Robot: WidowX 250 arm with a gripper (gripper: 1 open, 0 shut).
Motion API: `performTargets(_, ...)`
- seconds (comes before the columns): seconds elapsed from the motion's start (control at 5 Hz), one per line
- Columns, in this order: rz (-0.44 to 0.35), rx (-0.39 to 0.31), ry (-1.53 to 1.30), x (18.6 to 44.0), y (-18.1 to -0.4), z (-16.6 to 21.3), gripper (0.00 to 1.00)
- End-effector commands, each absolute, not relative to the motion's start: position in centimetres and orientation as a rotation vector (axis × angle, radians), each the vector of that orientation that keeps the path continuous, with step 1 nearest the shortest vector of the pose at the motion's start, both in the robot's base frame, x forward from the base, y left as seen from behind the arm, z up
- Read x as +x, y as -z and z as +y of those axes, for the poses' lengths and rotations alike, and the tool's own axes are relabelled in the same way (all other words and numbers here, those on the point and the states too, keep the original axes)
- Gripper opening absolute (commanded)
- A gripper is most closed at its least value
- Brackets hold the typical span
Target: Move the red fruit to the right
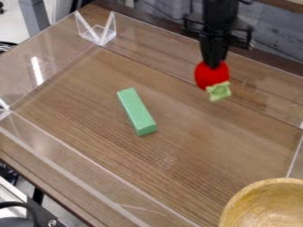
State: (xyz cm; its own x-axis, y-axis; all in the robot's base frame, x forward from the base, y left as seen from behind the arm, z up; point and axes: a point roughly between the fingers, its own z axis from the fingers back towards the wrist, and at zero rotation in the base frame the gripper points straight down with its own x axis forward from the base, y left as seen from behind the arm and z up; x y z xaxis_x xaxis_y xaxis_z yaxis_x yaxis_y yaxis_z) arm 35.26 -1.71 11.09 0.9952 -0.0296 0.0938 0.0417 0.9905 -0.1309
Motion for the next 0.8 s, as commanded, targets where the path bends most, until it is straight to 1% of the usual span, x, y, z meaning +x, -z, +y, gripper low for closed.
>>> performTargets(0.0, -0.177, -0.13, 0.0, 34.9, -14.2, -1.3, 0.0)
performTargets(0.2, -0.184, -0.127, -0.03, 34.7, -14.2, -2.3, 0.0)
performTargets(0.4, -0.185, -0.129, 0.002, 34.6, -13.5, -3.3, 0.0)
performTargets(0.6, -0.192, -0.132, 0.02, 34.4, -13.2, -3.1, 0.0)
